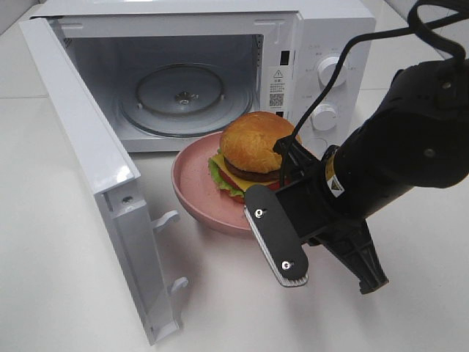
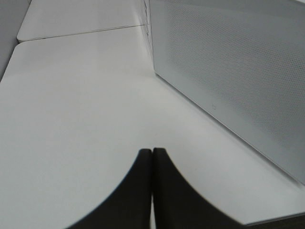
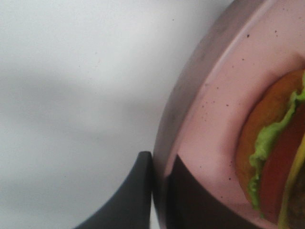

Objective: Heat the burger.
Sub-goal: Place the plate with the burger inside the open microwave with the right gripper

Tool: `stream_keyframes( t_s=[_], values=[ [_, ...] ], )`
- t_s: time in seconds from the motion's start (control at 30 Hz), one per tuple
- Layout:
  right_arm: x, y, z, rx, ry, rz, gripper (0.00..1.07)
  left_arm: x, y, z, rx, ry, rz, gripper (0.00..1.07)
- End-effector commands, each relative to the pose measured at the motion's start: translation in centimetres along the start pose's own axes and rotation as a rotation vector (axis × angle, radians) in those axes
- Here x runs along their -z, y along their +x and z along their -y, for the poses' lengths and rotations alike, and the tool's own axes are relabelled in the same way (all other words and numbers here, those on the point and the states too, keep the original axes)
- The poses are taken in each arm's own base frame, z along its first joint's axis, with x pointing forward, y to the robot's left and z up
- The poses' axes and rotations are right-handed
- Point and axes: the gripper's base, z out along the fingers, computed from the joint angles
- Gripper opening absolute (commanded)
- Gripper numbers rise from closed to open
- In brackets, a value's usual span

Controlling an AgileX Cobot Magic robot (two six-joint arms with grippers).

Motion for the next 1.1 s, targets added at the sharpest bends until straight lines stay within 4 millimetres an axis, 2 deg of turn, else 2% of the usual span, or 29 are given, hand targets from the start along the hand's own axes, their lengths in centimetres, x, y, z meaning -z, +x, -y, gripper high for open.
stream_keyframes(
  t_s=[0.03, 0.5, 0.67, 0.73, 1.07, 1.1],
  values=[
    [0.4, 0.3, 0.7, 0.027, 0.059, 0.042, 0.0, 0.2, 0.1, 0.1, 0.002, 0.007, 0.029, 0.0],
    [0.4, 1.5, 1.9, 0.049, 0.159, 0.086, 0.0, 0.2, 0.1, 0.1, 0.002, 0.007, 0.029, 0.0],
    [0.2, 1.4, 3.1, 0.053, 0.158, 0.087, 0.0, 0.2, 0.1, 0.1, 0.002, 0.007, 0.029, 0.0],
    [-0.1, 1.2, 4.4, 0.056, 0.159, 0.088, 0.0, 0.2, 0.1, 0.1, 0.002, 0.007, 0.029, 0.0],
    [-1.0, 0.8, 6.7, 0.111, 0.131, 0.084, 0.0, 0.2, 0.1, 0.1, 0.002, 0.007, 0.029, 0.0],
    [-1.3, 0.6, 7.5, 0.106, 0.128, 0.091, 0.0, 0.2, 0.1, 0.1, 0.002, 0.007, 0.029, 0.0]
  ],
)
